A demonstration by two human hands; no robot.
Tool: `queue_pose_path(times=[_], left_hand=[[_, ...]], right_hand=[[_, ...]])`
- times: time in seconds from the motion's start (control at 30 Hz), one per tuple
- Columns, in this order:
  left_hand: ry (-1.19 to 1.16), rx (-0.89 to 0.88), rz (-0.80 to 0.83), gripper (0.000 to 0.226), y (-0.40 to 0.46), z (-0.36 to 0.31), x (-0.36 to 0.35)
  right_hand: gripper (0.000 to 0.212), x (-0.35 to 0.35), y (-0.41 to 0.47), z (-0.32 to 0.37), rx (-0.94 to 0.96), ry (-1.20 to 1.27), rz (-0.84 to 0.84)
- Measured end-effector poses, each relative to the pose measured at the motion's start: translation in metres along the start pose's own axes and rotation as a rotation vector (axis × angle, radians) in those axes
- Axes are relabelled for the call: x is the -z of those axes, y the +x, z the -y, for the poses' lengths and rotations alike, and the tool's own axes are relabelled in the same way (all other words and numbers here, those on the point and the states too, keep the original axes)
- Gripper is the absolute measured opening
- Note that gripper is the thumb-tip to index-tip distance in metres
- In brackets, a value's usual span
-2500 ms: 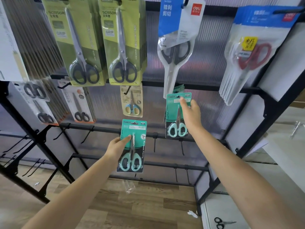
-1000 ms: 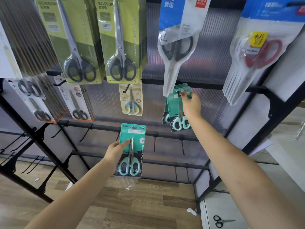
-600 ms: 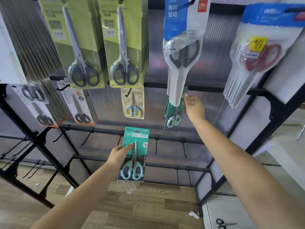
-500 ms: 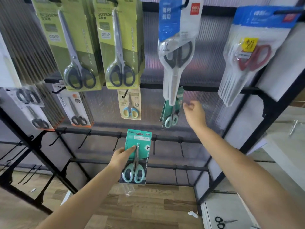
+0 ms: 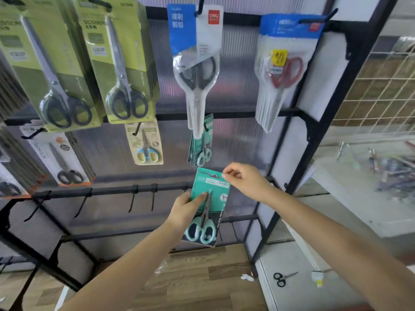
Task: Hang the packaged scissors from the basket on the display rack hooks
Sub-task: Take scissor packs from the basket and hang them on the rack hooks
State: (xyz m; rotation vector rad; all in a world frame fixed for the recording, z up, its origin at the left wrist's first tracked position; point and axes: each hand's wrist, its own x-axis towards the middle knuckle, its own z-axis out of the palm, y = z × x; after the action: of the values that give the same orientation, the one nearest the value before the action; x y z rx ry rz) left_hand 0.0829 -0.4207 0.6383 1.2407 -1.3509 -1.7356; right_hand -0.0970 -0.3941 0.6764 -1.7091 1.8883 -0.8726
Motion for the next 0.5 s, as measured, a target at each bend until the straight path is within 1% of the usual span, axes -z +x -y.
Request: queue_pose_path(times=[0.1,0.2,0.27,0.37,0.5], left_hand=[[-0.008,-0.022,0.016,0.009,0.001,-0.003,-0.004],[0.048,-0.038,0.010,0.016,0.004,-0.003,-0.002],[0.109,-0.054,-0.012,0.014,0.006,-0.002,0.000],[0.155,-0.072,-0.047,0.017,0.011,0.000,0.002],[0.213,-0.138,-0.083,0.018,0.024,-0.010,-0.001]], right_hand=[[0.005,0.008,0.000,0.003,0.019,-0.009,-0.016],[0.007,0.016,0.003,0.009,0.050,-0.022,-0.025],[0.006,0.022,0.008,0.012,0.064,-0.040,-0.042],[0.006,0.029,0.019,0.013,0.073,-0.054,-0.084],[0.006,0.037,0.041,0.016,0.092,-0.045,-0.160]])
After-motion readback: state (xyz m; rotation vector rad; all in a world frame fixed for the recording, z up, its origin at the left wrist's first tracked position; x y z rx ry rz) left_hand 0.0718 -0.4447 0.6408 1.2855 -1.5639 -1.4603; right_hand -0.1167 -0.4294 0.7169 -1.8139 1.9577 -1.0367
